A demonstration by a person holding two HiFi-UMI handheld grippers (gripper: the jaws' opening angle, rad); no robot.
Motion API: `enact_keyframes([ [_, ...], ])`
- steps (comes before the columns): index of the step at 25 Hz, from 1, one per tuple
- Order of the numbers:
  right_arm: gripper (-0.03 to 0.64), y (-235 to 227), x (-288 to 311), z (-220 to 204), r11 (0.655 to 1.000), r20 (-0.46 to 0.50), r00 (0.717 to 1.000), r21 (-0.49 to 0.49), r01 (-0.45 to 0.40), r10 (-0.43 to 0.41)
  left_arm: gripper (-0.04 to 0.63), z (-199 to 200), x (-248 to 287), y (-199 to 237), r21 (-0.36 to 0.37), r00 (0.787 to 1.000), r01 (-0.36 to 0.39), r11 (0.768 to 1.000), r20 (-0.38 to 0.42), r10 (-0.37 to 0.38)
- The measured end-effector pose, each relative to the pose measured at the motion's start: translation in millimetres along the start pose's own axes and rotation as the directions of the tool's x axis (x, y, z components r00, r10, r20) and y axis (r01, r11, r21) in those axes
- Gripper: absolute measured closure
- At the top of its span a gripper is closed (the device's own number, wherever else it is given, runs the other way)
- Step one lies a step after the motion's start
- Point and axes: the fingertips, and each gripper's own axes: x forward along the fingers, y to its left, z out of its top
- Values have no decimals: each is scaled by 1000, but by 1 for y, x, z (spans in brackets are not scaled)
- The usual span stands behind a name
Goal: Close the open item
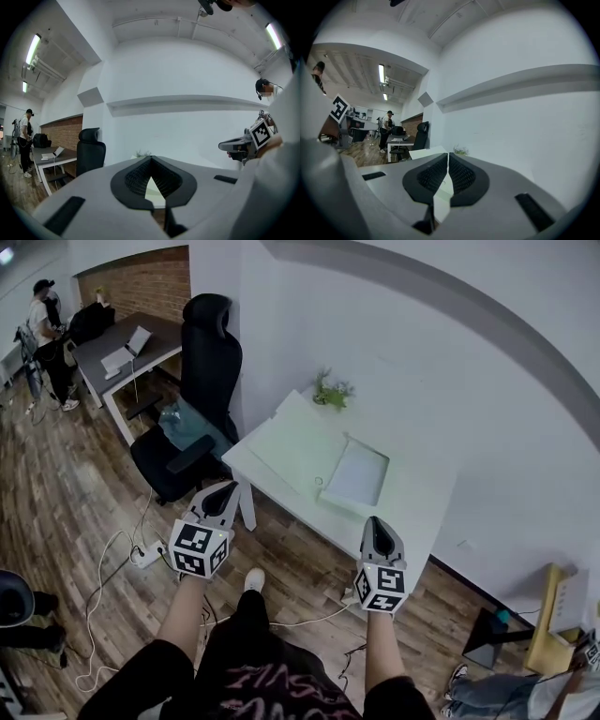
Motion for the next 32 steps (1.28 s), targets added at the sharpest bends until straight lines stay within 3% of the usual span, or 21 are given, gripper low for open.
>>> enact_keyframes([
  [23,591,-11,242,-1,997,-94,993,-1,76,-76,583,-27,231,147,-44,989,102,994,-106,-106],
  [32,591,-27,309,1,990,-108,985,8,140,-138,583,-44,311,178,-61,973,174,983,-141,-181],
])
